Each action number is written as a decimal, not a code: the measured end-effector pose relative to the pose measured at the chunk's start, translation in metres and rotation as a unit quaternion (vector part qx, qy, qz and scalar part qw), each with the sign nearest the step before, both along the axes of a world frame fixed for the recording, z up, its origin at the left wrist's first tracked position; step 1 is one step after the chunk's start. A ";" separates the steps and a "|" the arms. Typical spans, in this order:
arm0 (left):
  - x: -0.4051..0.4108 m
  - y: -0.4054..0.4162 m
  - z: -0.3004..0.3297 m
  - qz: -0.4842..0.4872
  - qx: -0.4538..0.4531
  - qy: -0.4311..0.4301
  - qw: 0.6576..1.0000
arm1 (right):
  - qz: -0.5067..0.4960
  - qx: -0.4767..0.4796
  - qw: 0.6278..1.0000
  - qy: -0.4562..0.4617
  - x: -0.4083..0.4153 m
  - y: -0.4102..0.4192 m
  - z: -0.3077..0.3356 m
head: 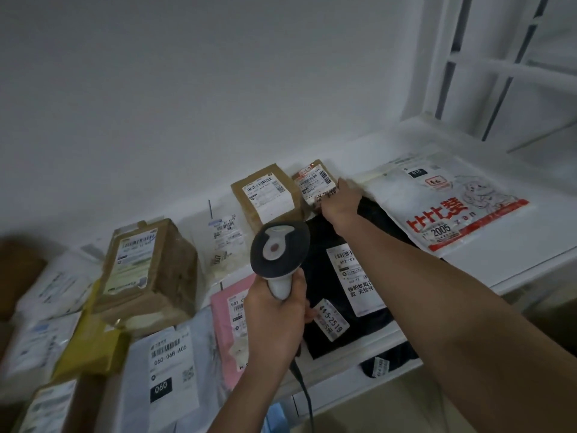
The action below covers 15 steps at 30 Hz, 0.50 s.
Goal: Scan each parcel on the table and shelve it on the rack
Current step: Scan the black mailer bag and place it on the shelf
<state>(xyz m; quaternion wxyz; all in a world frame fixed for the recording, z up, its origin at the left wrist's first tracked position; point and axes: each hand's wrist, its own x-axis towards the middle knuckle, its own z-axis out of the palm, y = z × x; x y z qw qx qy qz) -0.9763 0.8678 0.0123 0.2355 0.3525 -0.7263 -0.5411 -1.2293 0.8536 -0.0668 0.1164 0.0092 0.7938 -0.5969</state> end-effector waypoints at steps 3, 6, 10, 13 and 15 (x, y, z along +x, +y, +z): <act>0.003 -0.003 0.007 0.002 -0.001 -0.011 1.000 | 0.003 -0.022 1.000 0.013 0.009 -0.002 0.006; 0.006 -0.004 0.017 0.023 0.012 -0.006 1.000 | 0.001 -0.022 0.999 0.033 0.014 0.002 0.010; 0.024 0.003 0.033 0.046 0.031 -0.010 0.998 | 0.015 0.016 0.997 0.070 0.035 0.010 0.029; 0.047 0.010 0.052 0.058 0.040 -0.025 0.997 | 0.046 0.033 0.991 0.122 0.062 0.009 0.049; 0.064 0.010 0.066 0.076 0.047 -0.031 0.996 | 0.089 0.062 0.985 0.135 0.085 0.003 0.066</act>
